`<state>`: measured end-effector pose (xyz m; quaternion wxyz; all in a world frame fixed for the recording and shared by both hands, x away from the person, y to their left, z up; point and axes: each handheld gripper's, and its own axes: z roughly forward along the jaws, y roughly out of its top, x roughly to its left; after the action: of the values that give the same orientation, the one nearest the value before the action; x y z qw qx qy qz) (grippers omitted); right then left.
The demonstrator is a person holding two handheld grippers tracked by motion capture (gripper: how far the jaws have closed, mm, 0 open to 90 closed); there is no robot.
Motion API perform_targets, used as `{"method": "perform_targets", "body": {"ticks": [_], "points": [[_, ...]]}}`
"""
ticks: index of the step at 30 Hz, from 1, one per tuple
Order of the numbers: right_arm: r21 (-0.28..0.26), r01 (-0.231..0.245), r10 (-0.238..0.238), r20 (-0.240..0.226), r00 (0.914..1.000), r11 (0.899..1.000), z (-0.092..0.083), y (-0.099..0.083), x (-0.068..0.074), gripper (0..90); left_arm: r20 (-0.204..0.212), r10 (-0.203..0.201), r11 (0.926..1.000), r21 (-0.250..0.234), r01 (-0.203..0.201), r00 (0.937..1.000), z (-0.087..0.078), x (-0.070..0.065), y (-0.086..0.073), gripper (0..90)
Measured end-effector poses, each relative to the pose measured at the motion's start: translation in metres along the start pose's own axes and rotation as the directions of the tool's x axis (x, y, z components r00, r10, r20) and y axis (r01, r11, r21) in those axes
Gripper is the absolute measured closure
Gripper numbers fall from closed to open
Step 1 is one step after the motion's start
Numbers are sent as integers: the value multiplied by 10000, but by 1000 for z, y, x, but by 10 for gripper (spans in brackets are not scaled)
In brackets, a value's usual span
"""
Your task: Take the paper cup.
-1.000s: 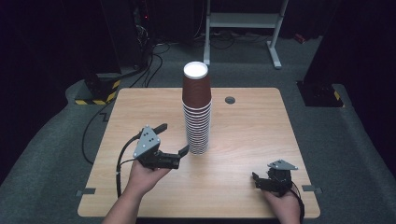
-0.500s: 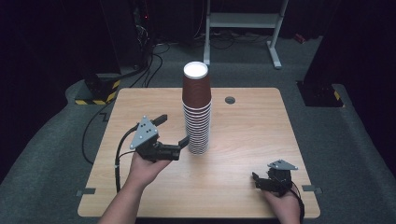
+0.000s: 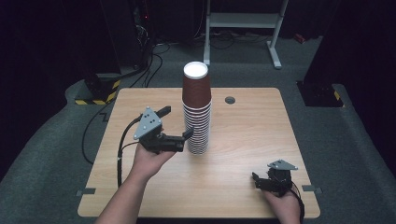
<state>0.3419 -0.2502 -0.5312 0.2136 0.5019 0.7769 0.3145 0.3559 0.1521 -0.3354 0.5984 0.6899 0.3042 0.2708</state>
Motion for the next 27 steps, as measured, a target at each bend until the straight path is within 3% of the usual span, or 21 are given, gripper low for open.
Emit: {"method": "perform_targets", "body": {"ticks": [7, 9, 15, 18, 27], "points": [[4, -44, 44, 14, 10000, 10000, 0, 0, 0, 130, -335, 208, 9996, 208, -201, 9992, 8, 1, 10, 1], [-6, 7, -7, -30, 10000, 10000, 0, 0, -1, 130, -404, 28, 9994, 352, -14, 9992, 10, 4, 13, 1], [8, -2, 2, -28, 10000, 10000, -1, 0, 0, 130, -390, -239, 9997, 72, 242, 9990, 10, 7, 17, 0], [12, -16, 16, -26, 10000, 10000, -1, 0, 0, 130, -370, -129, 9999, -63, 127, 9992, 11, 10, 20, 0], [4, -13, 13, -15, 10000, 10000, 0, 0, 0, 130, -309, -445, 9990, 8, 446, 9985, 25, 21, 30, 0]]}}
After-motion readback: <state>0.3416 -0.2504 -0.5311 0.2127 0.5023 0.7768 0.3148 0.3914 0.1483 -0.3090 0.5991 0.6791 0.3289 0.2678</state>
